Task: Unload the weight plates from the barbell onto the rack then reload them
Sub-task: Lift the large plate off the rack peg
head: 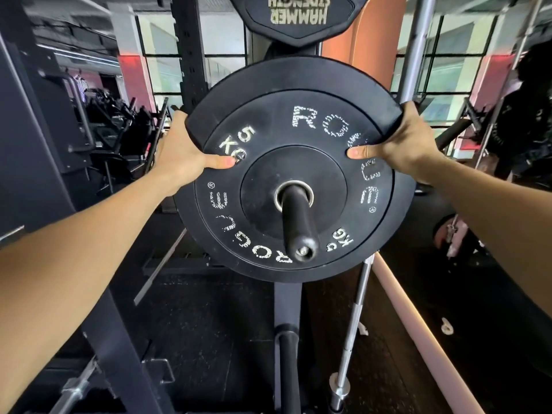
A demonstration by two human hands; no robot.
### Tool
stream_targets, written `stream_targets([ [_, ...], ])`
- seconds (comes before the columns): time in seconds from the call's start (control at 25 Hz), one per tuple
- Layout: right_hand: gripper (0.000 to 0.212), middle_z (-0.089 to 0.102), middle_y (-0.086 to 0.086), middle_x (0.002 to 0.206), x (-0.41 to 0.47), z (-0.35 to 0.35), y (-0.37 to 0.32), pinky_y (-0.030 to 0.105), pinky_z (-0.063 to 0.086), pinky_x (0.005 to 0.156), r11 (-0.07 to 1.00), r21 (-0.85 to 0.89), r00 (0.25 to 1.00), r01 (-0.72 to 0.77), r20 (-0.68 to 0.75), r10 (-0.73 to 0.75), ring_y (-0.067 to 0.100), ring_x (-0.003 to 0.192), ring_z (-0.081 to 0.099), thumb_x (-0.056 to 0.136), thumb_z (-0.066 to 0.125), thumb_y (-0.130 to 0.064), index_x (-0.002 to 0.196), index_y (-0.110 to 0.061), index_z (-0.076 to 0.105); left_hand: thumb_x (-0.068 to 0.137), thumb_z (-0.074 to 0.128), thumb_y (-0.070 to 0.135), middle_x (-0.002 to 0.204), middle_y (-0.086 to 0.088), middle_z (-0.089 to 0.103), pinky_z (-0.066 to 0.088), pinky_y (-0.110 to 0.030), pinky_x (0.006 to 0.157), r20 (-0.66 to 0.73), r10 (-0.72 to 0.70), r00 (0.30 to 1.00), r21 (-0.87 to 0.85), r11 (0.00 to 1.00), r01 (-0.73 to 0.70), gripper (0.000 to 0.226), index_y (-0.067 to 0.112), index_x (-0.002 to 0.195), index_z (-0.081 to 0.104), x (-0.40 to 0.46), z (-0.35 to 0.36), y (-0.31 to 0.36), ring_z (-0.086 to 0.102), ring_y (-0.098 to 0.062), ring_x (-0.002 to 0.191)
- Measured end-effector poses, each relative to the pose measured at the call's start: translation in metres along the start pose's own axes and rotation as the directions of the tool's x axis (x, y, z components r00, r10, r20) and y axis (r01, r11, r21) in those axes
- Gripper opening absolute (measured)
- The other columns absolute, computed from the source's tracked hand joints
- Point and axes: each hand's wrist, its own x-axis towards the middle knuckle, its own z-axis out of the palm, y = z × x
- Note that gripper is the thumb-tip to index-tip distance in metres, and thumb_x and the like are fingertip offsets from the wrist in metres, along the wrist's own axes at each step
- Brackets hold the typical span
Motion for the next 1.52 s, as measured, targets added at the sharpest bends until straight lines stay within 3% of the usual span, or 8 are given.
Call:
stream_targets([
  [0.16, 0.092, 0.058, -0.024, 0.091, 0.027, 0.014, 0.015, -0.005, 0.036, 0.05, 1.0, 0.006, 1.0, -0.005, 0.009, 0.005, -0.005, 0.082, 0.055, 0.037, 0.098, -0.035, 0.112, -0.021, 0.047, 0.048, 0.099, 0.033, 0.102, 0.017, 0.061, 0.047, -0.032, 0.081, 0.003, -0.007, 1.0, 0.036, 0.999, 0.007, 0.086, 0.025, 0.115, 0.044, 0.025, 0.013, -0.011, 0.058, -0.012, 0.096],
  [0.36, 0.092, 0.06, -0.023, 0.092, 0.04, 0.017, 0.025, -0.003, 0.039, 0.051, 1.0, -0.01, 1.0, -0.022, 0.009, 0.022, -0.016, 0.08, 0.053, 0.03, 0.097, -0.044, 0.104, -0.027, 0.045, 0.044, 0.098, 0.039, 0.092, 0.03, 0.059, 0.039, -0.017, 0.064, 0.002, -0.021, 1.0, -0.008, 1.0, 0.021, 0.082, 0.036, 0.108, 0.047, 0.038, 0.016, -0.023, 0.051, 0.016, 0.083],
  [0.52, 0.101, 0.063, -0.011, 0.107, 0.034, 0.016, 0.021, 0.024, 0.053, 0.084, 0.995, -0.078, 0.998, -0.057, 0.002, 0.058, 0.01, 0.099, 0.062, 0.028, 0.096, -0.051, 0.111, -0.023, 0.043, 0.047, 0.097, 0.042, 0.095, 0.03, 0.056, 0.041, -0.022, 0.075, -0.027, -0.002, 1.0, 0.013, 1.0, 0.002, 0.083, 0.038, 0.11, 0.041, 0.027, 0.016, -0.026, 0.055, 0.009, 0.089],
  [0.64, 0.108, 0.051, 0.004, 0.133, 0.026, 0.012, 0.013, 0.05, 0.041, 0.104, 0.96, -0.271, 0.997, -0.067, 0.019, 0.075, 0.03, 0.123, 0.05, 0.044, 0.092, -0.053, 0.131, -0.02, 0.035, 0.059, 0.093, 0.041, 0.117, 0.013, 0.059, 0.043, -0.04, 0.095, 0.003, -0.009, 1.0, 0.109, 0.994, 0.009, 0.089, 0.028, 0.127, 0.037, 0.021, 0.012, -0.022, 0.054, -0.023, 0.115],
  [0.8, 0.12, 0.019, 0.009, 0.158, -0.003, 0.001, 0.02, 0.052, 0.027, 0.114, 0.895, -0.443, 0.988, -0.045, 0.114, 0.106, 0.035, 0.142, 0.028, 0.071, 0.081, -0.046, 0.154, -0.022, -0.001, 0.075, 0.083, 0.045, 0.161, -0.006, 0.026, 0.029, -0.049, 0.116, 0.163, -0.084, 0.983, 0.314, 0.949, 0.029, 0.117, 0.034, 0.156, 0.0, 0.001, -0.008, -0.021, 0.028, -0.031, 0.145],
  [1.04, 0.078, 0.038, 0.007, 0.147, -0.105, -0.005, 0.04, 0.048, 0.034, 0.11, 0.785, -0.619, 0.918, -0.028, 0.295, 0.265, 0.03, 0.134, 0.04, 0.08, 0.067, -0.057, 0.144, -0.024, 0.037, 0.076, 0.079, 0.049, 0.157, -0.007, 0.029, 0.029, -0.04, 0.112, 0.325, -0.196, 0.925, 0.396, 0.917, 0.055, 0.088, 0.029, 0.149, 0.033, -0.116, 0.003, -0.047, 0.033, -0.025, 0.143],
  [1.2, 0.064, 0.043, 0.003, 0.145, -0.229, 0.004, 0.077, 0.05, 0.025, 0.112, 0.767, -0.639, 0.803, -0.062, 0.425, 0.419, 0.027, 0.136, 0.04, 0.083, 0.06, -0.06, 0.137, -0.027, 0.048, 0.076, 0.074, 0.057, 0.145, -0.005, 0.047, 0.039, -0.035, 0.099, 0.49, -0.396, 0.777, 0.387, 0.897, 0.213, 0.071, 0.033, 0.137, 0.046, -0.247, 0.022, -0.08, 0.048, -0.024, 0.129],
  [1.52, 0.057, 0.057, 0.002, 0.13, -0.525, 0.017, 0.148, 0.047, 0.029, 0.105, 0.675, -0.719, 0.363, -0.166, 0.591, 0.72, 0.026, 0.121, 0.051, 0.087, 0.053, -0.064, 0.129, -0.026, 0.053, 0.082, 0.07, 0.057, 0.141, -0.004, 0.051, 0.037, -0.032, 0.087, 0.595, -0.767, 0.239, 0.64, 0.633, 0.436, 0.063, 0.029, 0.134, 0.049, -0.551, 0.001, -0.154, 0.052, -0.02, 0.12],
])
